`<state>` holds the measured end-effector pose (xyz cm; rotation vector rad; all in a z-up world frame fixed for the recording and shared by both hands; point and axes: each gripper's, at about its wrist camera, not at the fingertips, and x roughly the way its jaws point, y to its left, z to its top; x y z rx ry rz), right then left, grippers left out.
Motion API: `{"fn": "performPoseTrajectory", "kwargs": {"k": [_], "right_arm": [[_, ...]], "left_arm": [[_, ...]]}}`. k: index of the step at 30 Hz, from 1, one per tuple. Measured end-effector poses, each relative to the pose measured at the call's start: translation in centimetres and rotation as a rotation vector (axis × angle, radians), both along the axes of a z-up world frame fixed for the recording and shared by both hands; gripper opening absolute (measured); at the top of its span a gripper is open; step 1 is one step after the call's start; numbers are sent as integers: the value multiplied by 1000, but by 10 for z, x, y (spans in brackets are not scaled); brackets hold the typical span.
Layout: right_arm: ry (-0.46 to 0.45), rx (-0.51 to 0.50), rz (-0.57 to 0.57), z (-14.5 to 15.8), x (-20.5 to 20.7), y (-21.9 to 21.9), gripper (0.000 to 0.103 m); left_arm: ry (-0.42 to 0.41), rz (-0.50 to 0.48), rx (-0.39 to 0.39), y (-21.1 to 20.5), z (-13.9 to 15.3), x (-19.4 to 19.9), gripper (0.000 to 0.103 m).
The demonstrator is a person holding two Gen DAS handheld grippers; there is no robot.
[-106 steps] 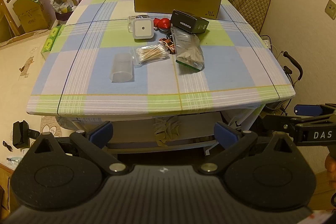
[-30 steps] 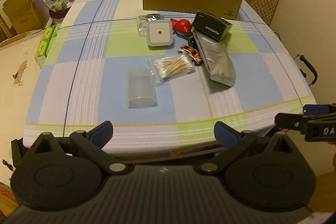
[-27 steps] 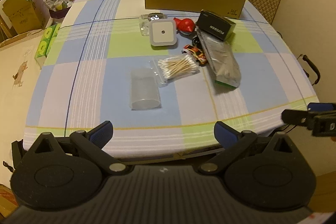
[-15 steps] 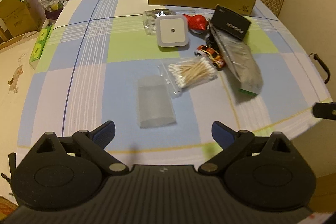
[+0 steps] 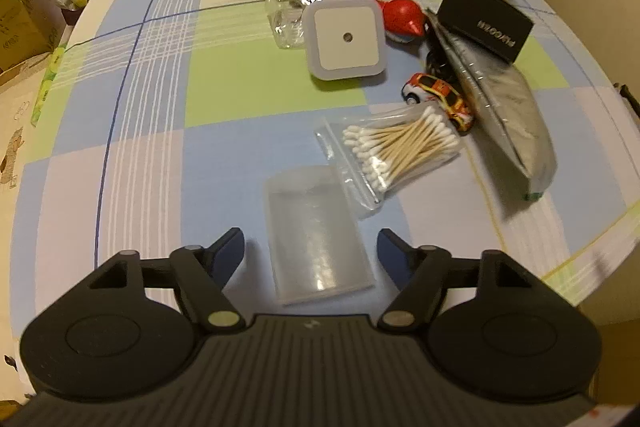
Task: Organize objects
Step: 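Grasp the clear plastic cup with the left tool while the right tool reaches the black box, then grasp the black box with the right tool while the left tool lifts the cup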
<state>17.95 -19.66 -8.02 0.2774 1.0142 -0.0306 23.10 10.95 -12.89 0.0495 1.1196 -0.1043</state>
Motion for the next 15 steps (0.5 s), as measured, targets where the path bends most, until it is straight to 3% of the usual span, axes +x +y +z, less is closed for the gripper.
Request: {"fn": "performPoseTrajectory", "kwargs": {"k": [8,15], "right_arm": [[-4,5,-19,-3,4,7,101],[-36,24,-9,-4,8,15,101]], "left_arm": [[24,-18,-13,6,-8,12,50],[2,-34,-26,11,-8,12,49]]}}
